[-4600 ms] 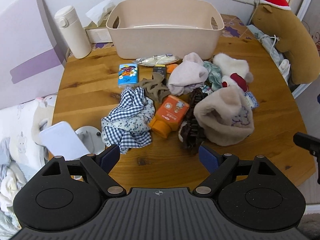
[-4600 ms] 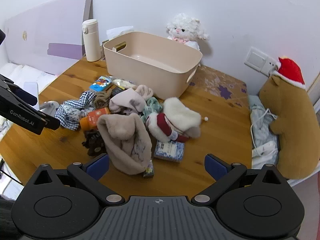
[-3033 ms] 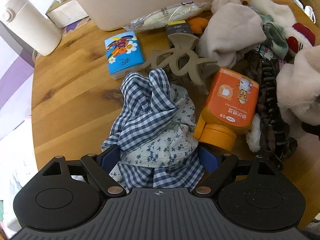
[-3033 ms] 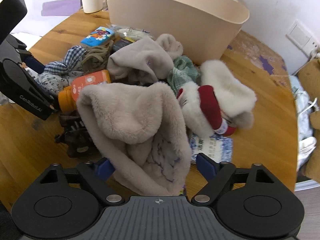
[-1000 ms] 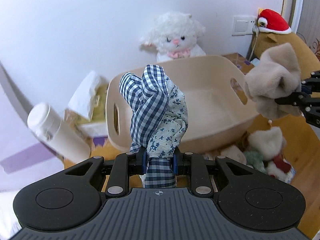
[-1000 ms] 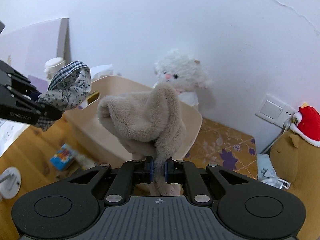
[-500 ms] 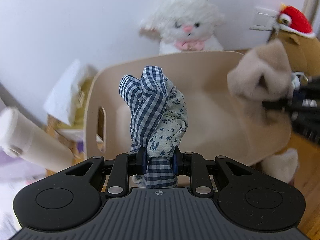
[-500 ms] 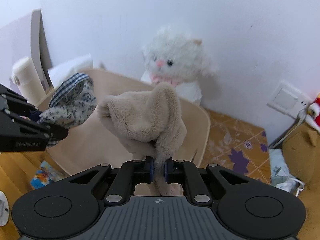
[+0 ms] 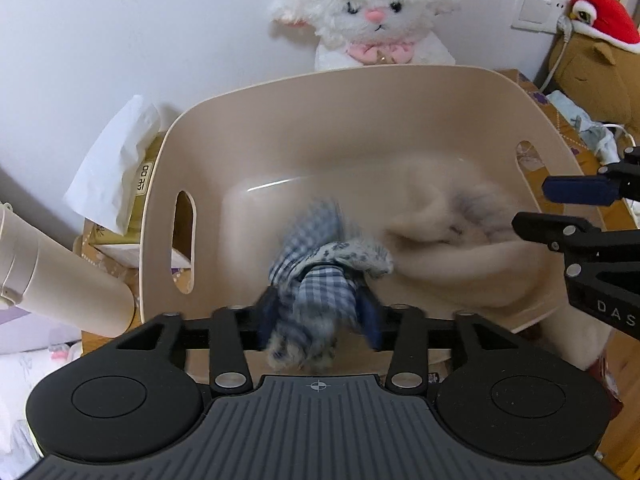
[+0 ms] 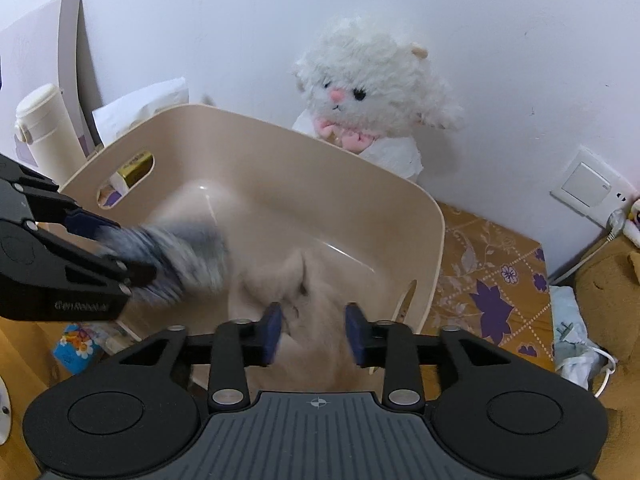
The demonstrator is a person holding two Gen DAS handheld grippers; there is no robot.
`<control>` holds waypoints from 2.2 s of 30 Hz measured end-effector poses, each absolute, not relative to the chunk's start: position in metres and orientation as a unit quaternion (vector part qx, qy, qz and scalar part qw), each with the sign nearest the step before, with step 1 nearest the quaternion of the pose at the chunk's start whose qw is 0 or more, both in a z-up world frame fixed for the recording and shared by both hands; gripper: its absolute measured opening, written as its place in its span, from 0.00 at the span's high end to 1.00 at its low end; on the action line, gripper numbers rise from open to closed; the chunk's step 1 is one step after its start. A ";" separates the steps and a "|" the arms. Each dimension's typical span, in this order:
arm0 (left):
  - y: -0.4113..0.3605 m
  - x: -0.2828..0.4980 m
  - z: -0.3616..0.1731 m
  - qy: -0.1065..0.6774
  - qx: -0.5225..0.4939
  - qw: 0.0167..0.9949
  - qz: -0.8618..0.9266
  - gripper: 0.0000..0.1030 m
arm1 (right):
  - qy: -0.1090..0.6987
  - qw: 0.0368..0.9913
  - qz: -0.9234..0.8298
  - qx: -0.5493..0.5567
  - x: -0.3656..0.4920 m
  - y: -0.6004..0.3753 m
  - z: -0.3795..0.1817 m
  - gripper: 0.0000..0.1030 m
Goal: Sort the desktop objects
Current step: 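Carry both items to the beige basket and open both tools to drop them, then move both tools back over the cluttered table, then grasp the orange bottle with the left tool while the right tool grasps the Hello Kitty box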
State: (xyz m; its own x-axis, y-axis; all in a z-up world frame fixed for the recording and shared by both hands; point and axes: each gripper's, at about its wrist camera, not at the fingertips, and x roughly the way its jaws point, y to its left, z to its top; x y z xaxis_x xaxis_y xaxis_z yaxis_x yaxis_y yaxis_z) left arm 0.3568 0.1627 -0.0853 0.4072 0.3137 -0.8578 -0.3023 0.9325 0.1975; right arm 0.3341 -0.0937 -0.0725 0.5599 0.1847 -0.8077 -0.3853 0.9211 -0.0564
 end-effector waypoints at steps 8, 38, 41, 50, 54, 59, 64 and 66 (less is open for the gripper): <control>0.161 0.347 -0.079 0.500 -0.020 0.845 0.187 0.30 | 0.428 0.887 0.150 -0.092 0.321 -0.111 -0.057 0.02; 0.106 0.237 -0.052 0.483 0.017 0.854 0.194 0.21 | 0.404 0.884 0.201 -0.126 0.180 -0.187 -0.050 0.00; 0.099 0.227 -0.060 0.490 0.012 0.851 0.190 0.21 | 0.415 0.878 0.205 -0.124 0.166 -0.191 -0.057 0.00; 0.077 0.205 -0.090 0.523 0.027 0.836 0.162 0.21 | 0.443 0.865 0.205 -0.115 0.138 -0.199 -0.080 0.00; 0.070 0.198 -0.107 0.541 0.066 0.825 0.147 0.21 | 0.461 0.857 0.206 -0.101 0.130 -0.200 -0.094 0.00; 0.070 0.186 -0.126 0.565 0.053 0.812 0.135 0.21 | 0.483 0.843 0.213 -0.098 0.121 -0.196 -0.115 0.04; 0.071 0.179 -0.144 0.580 0.023 0.803 0.137 0.21 | 0.508 0.828 0.214 -0.106 0.117 -0.190 -0.138 0.08; 0.070 0.177 -0.149 0.576 0.021 0.806 0.136 0.20 | 0.514 0.824 0.209 -0.112 0.117 -0.188 -0.145 0.11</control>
State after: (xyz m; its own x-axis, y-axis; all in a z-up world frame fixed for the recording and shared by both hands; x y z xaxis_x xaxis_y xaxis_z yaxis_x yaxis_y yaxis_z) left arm 0.1769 0.0695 -0.1489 0.3000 0.2422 -0.9227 -0.1950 0.9624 0.1893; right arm 0.1175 -0.1876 -0.1452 0.3842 0.2285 -0.8945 -0.4591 0.8879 0.0296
